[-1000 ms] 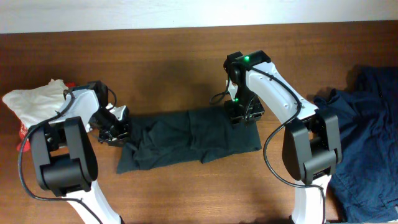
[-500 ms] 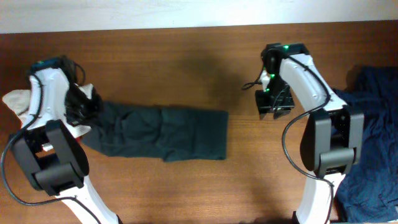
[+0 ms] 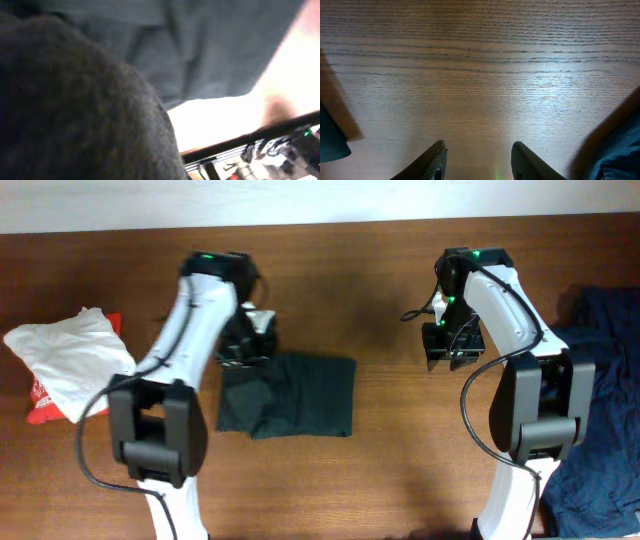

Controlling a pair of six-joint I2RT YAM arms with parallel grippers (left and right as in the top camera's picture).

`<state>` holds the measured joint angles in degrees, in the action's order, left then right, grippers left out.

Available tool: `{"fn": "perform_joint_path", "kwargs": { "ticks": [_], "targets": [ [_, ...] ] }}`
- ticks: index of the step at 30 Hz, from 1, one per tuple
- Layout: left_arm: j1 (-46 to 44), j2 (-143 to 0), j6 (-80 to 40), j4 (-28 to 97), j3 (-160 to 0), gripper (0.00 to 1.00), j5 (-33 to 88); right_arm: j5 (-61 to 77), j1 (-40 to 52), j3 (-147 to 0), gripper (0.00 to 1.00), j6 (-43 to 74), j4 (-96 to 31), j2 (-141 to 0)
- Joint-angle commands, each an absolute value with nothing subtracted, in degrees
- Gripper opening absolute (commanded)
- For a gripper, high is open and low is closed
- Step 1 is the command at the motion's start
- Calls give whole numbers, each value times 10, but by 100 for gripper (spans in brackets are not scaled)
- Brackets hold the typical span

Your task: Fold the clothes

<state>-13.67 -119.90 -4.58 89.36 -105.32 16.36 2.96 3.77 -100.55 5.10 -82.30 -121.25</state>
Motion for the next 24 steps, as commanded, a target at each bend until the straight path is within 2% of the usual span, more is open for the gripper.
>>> {"fn": "perform_joint_path", "kwargs": {
  "ticks": [1, 8, 10, 12, 13, 15, 16, 24],
  "targets": [
    [-189, -1199, -63, 896, -1061, 0, 183, 23, 37, -1011, 46, 45, -825, -1222],
    [-220, -1199, -70, 898, -1061, 0, 250, 23, 37, -1011, 46, 45, -825, -1222],
    [-220, -1199, -22, 876, -1061, 0, 329, 24, 37, -1011, 46, 45, -825, -1222],
    [-220, -1199, -22, 855, -1061, 0, 350, 53, 38, -1008, 45, 25, -829, -1222],
    [-220, -1199, -23, 851, -1061, 0, 349, 100, 41, -1002, 38, -14, -830, -1222],
    [-220, -1199, -23, 851, -1061, 0, 328, 161, 49, -981, 16, -43, -814, -1222],
    [-220, -1199, -23, 851, -1061, 0, 317, 182, 59, -961, 9, -43, -792, -1222],
    [-220, -1199, -23, 846, -1061, 0, 317, 225, 161, -811, 6, -13, -592, -1222]
  ]
}}
